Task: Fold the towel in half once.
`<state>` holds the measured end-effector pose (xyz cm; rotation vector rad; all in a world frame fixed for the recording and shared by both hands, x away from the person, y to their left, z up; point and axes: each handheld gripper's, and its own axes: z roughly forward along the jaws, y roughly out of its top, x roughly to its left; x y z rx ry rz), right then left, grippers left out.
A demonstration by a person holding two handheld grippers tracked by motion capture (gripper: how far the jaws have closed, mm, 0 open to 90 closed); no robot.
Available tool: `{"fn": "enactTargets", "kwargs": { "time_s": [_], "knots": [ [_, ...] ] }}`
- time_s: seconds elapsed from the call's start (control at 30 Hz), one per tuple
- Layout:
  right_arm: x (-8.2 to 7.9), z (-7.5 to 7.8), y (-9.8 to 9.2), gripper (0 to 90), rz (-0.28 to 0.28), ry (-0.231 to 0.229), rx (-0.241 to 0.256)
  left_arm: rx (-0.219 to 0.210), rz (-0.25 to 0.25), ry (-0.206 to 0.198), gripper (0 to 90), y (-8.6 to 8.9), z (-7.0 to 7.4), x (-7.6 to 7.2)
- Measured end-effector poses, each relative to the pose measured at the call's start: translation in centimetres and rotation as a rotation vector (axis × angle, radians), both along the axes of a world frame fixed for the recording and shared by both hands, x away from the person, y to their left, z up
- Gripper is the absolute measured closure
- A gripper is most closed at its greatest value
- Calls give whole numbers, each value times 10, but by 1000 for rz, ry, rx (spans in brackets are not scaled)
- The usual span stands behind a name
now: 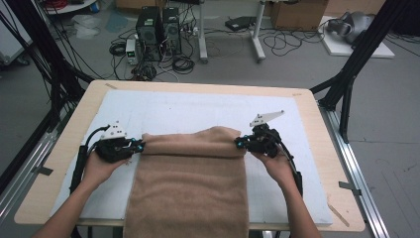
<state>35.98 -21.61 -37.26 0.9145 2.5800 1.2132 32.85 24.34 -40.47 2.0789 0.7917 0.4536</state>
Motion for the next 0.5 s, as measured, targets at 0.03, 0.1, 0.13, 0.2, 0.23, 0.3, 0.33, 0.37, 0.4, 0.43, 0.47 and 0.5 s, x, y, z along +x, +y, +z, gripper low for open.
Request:
{"fn": "enactTargets", "kwargs": {
  "time_s": [0.03, 0.1, 0.13, 0.2, 0.23, 0.3, 0.33, 0.37, 0.4, 0.43, 0.47, 0.5],
  "knots": [
    [-6, -2, 0, 834, 6, -3, 4, 15, -6, -5, 818, 0, -2, -6],
    [-18, -8, 0, 833, 16, 2, 6, 7, -9, -2, 818, 1, -7, -17],
    [-23, -12, 0, 834, 22, 2, 1, 8, -16, 5, 818, 1, -11, -21],
    [-31, -20, -1, 833, 24, 13, 10, 14, -16, 6, 817, 1, -17, -30],
    [-34, -24, -1, 833, 26, 20, 8, 13, -21, 4, 814, 0, -21, -34],
    [-39, -34, -1, 824, 44, 30, -8, 17, -19, 11, 803, 0, -29, -41],
    [-41, -39, -1, 819, 51, 45, -7, 20, -19, 16, 788, 1, -32, -43],
    [-42, -42, -2, 813, 52, 49, -8, 23, -19, 29, 774, 1, -36, -44],
    [-43, -45, -3, 801, 50, 61, -3, 26, -19, 40, 745, 1, -38, -45],
    [-43, -47, -5, 789, 53, 64, -2, 25, -21, 44, 716, 2, -39, -46],
    [-44, -48, -6, 776, 56, 69, -2, 16, -22, 51, 690, 3, -38, -47],
    [-44, -48, -7, 743, 56, 68, 1, 13, -25, 57, 649, 3, -36, -47]
  ]
}}
